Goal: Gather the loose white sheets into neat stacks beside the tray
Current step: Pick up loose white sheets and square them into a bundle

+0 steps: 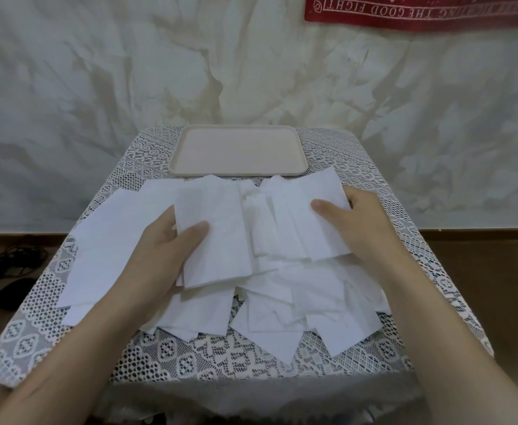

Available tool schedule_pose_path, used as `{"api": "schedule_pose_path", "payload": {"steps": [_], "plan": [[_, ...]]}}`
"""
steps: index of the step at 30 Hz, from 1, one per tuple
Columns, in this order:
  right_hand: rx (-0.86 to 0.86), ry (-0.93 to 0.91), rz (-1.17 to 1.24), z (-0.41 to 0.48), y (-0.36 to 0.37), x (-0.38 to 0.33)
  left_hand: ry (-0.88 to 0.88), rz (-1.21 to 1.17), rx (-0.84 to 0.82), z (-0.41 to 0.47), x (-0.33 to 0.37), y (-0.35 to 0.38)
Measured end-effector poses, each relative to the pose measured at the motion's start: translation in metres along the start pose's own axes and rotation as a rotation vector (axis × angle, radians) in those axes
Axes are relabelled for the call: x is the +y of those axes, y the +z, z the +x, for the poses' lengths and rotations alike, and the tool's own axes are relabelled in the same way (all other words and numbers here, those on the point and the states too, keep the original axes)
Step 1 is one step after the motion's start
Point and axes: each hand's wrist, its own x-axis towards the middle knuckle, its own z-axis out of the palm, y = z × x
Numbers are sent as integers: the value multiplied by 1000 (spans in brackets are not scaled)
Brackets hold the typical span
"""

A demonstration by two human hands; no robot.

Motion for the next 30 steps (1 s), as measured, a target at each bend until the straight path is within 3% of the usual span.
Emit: {"api": "schedule_pose_path", "payload": {"steps": [13,17,24,30], "plan": [[-159,39,-441,12,23,1,-1,-24,-34,6,-3,-2],[-183,24,-449,13,25,4,-11,-25,-23,6,-3,-2],[-138,18,-259,5,17,8,-12,-18,-19,3,1,-1],[-151,17,-435,4,14,6,-27,-17,-14,0,2,0]]}}
